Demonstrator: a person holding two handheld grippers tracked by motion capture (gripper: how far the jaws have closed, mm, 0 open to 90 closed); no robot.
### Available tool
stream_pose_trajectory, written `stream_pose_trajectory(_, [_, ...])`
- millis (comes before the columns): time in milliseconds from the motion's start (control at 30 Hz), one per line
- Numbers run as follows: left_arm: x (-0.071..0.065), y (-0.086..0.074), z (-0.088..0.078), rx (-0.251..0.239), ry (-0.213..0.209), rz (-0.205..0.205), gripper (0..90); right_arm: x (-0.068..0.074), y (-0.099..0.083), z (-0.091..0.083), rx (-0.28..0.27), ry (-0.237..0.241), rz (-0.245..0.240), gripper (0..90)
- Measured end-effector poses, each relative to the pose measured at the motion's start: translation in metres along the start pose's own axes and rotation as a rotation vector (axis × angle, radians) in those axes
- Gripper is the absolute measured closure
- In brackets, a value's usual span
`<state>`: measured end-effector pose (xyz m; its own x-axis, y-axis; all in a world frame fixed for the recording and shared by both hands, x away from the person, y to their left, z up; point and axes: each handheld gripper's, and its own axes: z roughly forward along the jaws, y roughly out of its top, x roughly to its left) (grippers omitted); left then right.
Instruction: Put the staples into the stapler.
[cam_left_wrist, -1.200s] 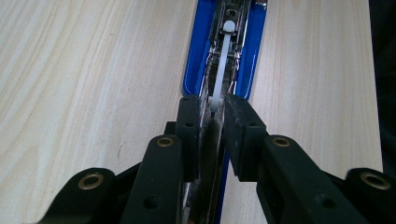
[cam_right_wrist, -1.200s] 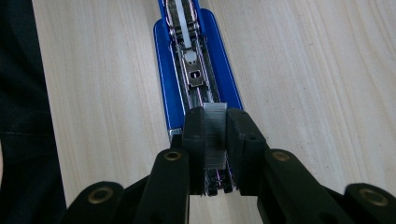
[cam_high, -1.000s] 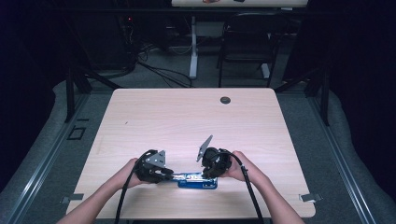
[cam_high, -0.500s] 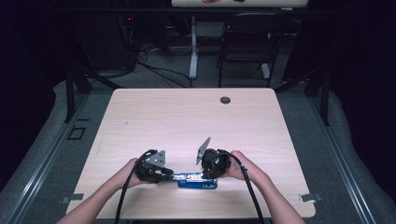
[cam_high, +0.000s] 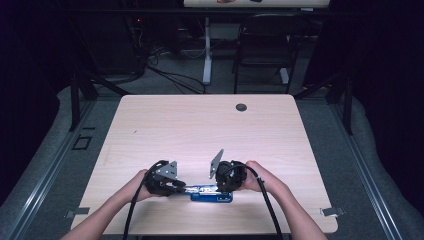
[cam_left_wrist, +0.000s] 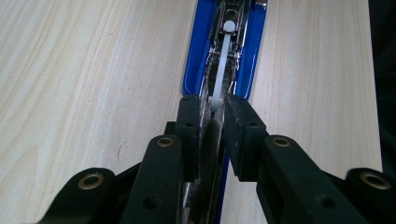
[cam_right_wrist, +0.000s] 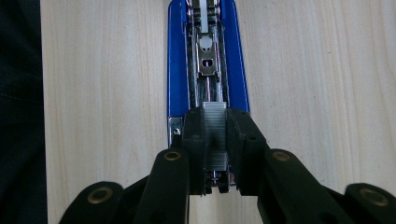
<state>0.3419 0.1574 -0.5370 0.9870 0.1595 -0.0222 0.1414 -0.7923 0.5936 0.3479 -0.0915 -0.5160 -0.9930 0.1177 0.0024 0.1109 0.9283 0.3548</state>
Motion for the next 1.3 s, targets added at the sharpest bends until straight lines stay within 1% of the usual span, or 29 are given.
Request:
stream_pose_trajectory(133, [0.0,0.0001,-0.0001,0.001,0.001,0.0,76.3,0.0001,-0.0013,0.0001,-0.008,0.004,-0.014,78.5])
stream_pose_trajectory(200, [-0.0001,0.0001,-0.0001,0.001,0.001,0.0,76.3,-0.0007,-0.0015,-0.0007,-0.002,0.003,-0.03,78.5])
stream_pose_trajectory(233, [-0.0001,0.0001,-0.0001,0.001,0.001,0.0,76.3,0.0,-0.0023,-0.0002,-0.012,0.003,-0.023,78.5])
stream_pose_trajectory(300, [0.0,0.0001,0.0,0.001,0.0,0.0,76.3,0.0003,-0.0032,-0.0005,-0.012,0.004,-0.023,78.5])
stream_pose_trajectory(433, [0.0,0.0,0.0,0.0,0.0,0.0,76.4,-0.0006,-0.0042,-0.0009,-0.011,0.002,-0.047,78.5])
stream_pose_trajectory(567, [0.0,0.0001,0.0,0.001,0.001,0.0,76.4,-0.0007,-0.0049,-0.0007,-0.012,0.004,-0.055,78.5])
stream_pose_trajectory(633, [-0.0001,0.0001,-0.0001,0.001,0.001,0.0,76.3,-0.0002,-0.0052,-0.0001,-0.019,0.007,-0.05,78.5])
stream_pose_trajectory(667, [0.0,0.0001,0.0,0.001,0.0,0.0,76.4,-0.0006,-0.0052,0.0002,-0.016,0.012,-0.05,78.5])
stream_pose_trajectory(700, [0.0,0.0001,0.0,0.001,0.0,0.0,76.4,-0.0009,-0.005,-0.0003,-0.002,0.011,-0.058,78.5])
stream_pose_trajectory(767, [0.0,0.0001,-0.0001,0.001,0.001,0.0,76.3,-0.0011,-0.0052,-0.0002,-0.002,0.013,-0.056,78.5])
stream_pose_trajectory(800, [0.0,0.0001,0.0,0.001,0.0,0.0,76.3,-0.001,-0.006,0.0002,-0.01,0.015,-0.053,78.5])
stream_pose_trajectory(933, [-0.0001,0.0001,0.0,0.002,0.001,-0.001,76.4,-0.001,-0.0065,-0.0002,-0.008,0.013,-0.062,78.4])
stream_pose_trajectory(1100, [0.0003,0.0005,-0.0007,0.01,-0.006,0.001,76.4,-0.0011,-0.0066,-0.0004,-0.005,0.013,-0.058,78.2])
stream_pose_trajectory(1167, [0.0,0.0002,-0.0002,0.004,0.0,-0.001,76.4,-0.001,-0.0068,-0.0002,-0.01,0.012,-0.059,78.2])
stream_pose_trajectory(1300, [0.0001,0.0001,0.0,0.001,0.0,-0.001,76.3,-0.001,-0.007,-0.0016,-0.005,0.008,-0.076,78.4])
